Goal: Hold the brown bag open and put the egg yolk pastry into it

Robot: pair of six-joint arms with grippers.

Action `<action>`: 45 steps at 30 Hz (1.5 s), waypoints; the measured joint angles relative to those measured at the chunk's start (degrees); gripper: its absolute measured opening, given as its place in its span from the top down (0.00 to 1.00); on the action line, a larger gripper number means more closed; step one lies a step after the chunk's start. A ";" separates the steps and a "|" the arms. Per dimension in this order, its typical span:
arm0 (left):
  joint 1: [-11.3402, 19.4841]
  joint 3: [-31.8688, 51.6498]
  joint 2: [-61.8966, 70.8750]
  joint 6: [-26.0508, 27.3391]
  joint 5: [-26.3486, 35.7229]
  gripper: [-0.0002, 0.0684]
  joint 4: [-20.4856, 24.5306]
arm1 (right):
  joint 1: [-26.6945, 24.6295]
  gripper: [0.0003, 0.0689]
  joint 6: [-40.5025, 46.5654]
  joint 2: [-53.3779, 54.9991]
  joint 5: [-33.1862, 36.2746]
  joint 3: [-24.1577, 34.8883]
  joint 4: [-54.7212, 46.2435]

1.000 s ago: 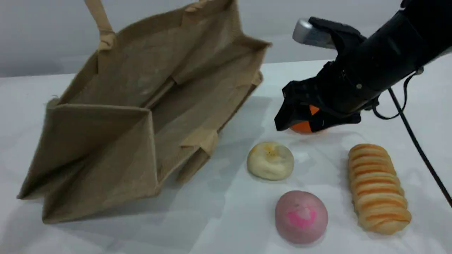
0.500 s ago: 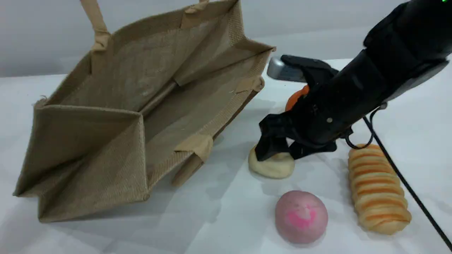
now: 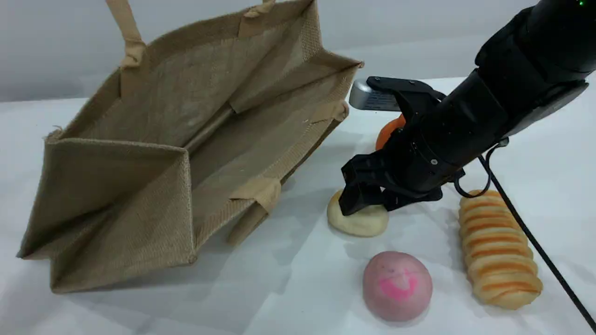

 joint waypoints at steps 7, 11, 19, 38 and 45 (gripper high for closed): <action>0.00 0.04 0.00 0.00 0.00 0.87 0.00 | 0.00 0.35 -0.38 0.00 -0.43 0.05 -0.04; 0.00 0.04 0.00 0.00 0.00 0.87 -0.41 | 0.00 0.35 -0.38 0.00 -0.43 0.05 -0.04; 0.00 0.04 0.00 0.00 0.00 0.87 -1.37 | 0.00 0.36 -0.56 1.54 -0.37 0.05 0.09; 0.00 0.04 0.00 0.13 0.00 0.87 -1.31 | -1.28 0.91 5.36 -8.98 1.54 0.74 -9.02; 0.00 0.04 0.00 0.18 -0.04 0.87 -1.25 | -1.45 0.92 17.87 -19.71 3.15 0.79 -23.26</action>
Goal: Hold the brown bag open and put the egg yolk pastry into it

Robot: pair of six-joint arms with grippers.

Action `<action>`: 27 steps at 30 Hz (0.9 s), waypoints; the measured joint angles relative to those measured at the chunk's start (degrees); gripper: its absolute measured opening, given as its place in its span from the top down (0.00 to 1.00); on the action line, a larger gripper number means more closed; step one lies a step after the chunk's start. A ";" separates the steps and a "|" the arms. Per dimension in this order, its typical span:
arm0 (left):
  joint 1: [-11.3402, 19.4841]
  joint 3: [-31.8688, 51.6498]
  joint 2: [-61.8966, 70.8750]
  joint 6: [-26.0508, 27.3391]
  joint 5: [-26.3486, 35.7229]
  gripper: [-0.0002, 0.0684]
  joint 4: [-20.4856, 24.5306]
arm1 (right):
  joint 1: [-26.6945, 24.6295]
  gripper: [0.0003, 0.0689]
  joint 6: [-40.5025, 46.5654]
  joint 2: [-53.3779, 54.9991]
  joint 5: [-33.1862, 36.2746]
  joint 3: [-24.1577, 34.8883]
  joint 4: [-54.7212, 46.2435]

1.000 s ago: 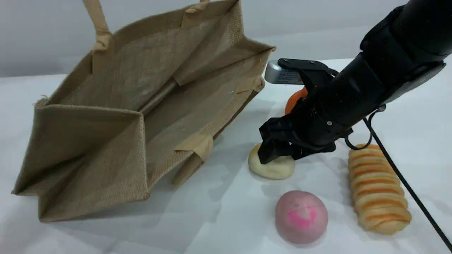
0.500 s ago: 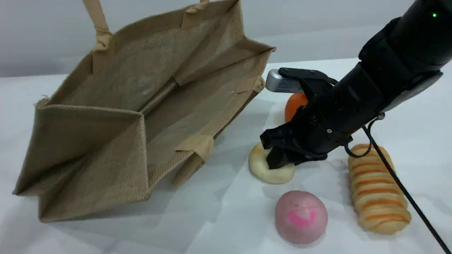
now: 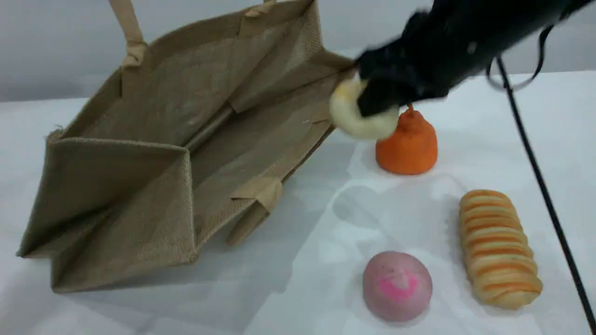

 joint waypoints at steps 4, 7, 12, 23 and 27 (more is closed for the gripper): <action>0.00 0.00 0.00 0.37 0.00 0.87 -0.71 | 0.55 0.93 4.42 -4.61 4.77 0.00 -3.28; 0.00 0.00 0.00 1.77 0.00 0.87 -3.33 | 2.30 0.93 4.52 -5.74 8.02 -0.05 -1.44; 0.00 0.00 -1.57 1.87 0.00 0.87 -4.54 | 7.23 0.93 4.30 -5.43 6.52 -0.05 0.81; 0.00 0.36 -3.00 1.68 0.09 0.87 -4.60 | 10.49 0.94 -0.47 -5.32 -4.79 -3.44 6.70; 0.00 0.36 -3.00 1.68 0.09 0.87 -4.55 | 10.49 0.94 -0.53 -3.57 -4.03 -5.44 6.44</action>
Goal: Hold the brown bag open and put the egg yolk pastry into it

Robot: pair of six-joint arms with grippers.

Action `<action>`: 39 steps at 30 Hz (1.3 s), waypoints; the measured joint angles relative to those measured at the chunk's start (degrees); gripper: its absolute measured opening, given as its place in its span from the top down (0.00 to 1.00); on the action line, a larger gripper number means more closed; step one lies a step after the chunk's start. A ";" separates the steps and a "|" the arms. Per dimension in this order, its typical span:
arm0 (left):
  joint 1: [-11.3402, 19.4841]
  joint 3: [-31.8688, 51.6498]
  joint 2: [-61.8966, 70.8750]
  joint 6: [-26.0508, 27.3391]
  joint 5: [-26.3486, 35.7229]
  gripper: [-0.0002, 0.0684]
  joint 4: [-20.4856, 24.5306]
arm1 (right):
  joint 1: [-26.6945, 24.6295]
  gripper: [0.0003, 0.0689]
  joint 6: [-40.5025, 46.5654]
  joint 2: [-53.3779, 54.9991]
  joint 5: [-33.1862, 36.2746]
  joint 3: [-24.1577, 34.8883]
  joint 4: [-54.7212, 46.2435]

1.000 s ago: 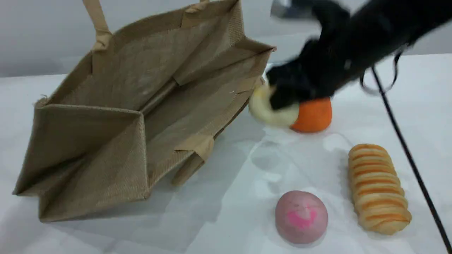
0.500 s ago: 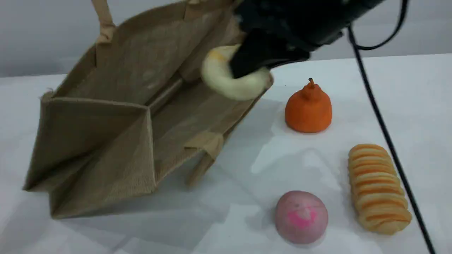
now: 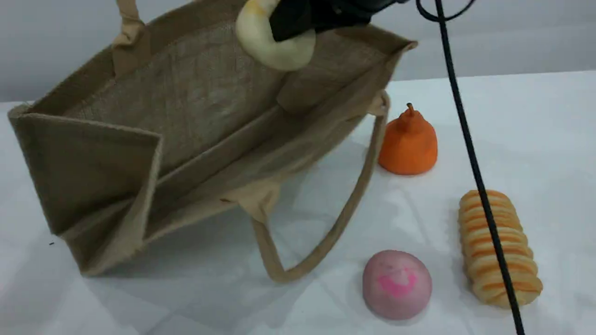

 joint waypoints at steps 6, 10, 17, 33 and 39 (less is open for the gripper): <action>0.00 0.00 0.00 0.00 0.00 0.87 0.00 | 0.05 0.94 0.00 5.30 1.17 -0.68 1.26; 0.00 0.00 0.00 -0.04 -0.05 0.87 0.00 | 0.05 0.94 0.00 8.65 4.30 -3.29 2.70; 0.00 0.00 0.00 -0.11 -0.05 0.87 -0.06 | 1.12 0.94 -0.16 13.71 4.57 -8.83 2.81; 0.00 0.00 0.00 -0.16 -0.11 0.87 -0.22 | 1.19 0.70 -1.17 19.45 5.18 -13.53 4.11; 0.00 0.00 0.00 -0.16 -0.11 0.87 -0.09 | 1.19 0.35 -4.27 19.22 7.64 -13.53 4.35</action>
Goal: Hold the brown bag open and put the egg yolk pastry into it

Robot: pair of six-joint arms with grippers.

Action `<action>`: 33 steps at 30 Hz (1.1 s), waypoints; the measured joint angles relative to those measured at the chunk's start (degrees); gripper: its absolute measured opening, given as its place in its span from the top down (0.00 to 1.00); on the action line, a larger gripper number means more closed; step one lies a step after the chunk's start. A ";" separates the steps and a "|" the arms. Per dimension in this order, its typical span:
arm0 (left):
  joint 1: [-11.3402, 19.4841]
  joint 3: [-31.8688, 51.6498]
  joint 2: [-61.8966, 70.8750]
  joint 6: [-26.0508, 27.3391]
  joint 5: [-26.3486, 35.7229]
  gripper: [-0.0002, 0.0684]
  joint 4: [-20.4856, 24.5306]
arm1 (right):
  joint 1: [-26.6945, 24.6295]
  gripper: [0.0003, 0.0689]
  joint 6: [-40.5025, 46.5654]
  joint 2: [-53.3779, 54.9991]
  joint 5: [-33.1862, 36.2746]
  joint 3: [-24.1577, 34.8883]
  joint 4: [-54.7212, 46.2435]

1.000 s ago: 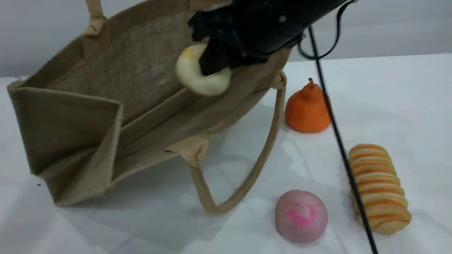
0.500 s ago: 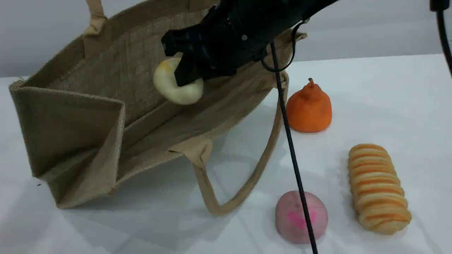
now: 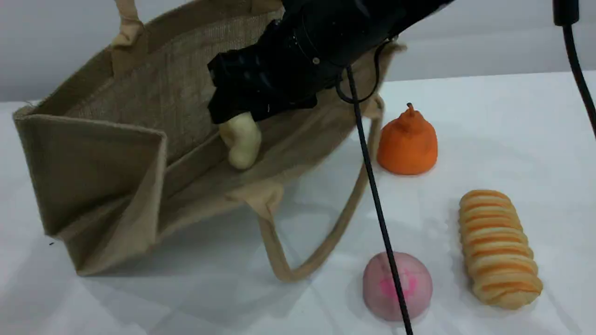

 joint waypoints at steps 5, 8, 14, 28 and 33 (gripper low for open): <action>0.24 0.00 0.00 0.00 0.00 0.87 0.57 | -0.25 0.26 0.80 -2.66 4.93 0.00 -1.90; 1.45 0.00 -0.31 0.00 0.04 0.87 1.82 | -1.19 0.25 3.05 -5.76 7.24 0.00 -5.10; 4.07 -0.06 -2.70 0.17 0.15 0.87 1.95 | -4.71 0.25 10.73 -14.22 10.96 0.00 -15.53; 8.22 -0.06 -4.56 0.22 0.10 0.87 -0.68 | -6.99 0.25 21.29 -28.32 19.15 0.00 -26.53; 8.16 0.47 -2.09 0.22 -0.16 0.87 -1.38 | -6.99 0.25 23.98 -33.09 25.64 0.00 -30.07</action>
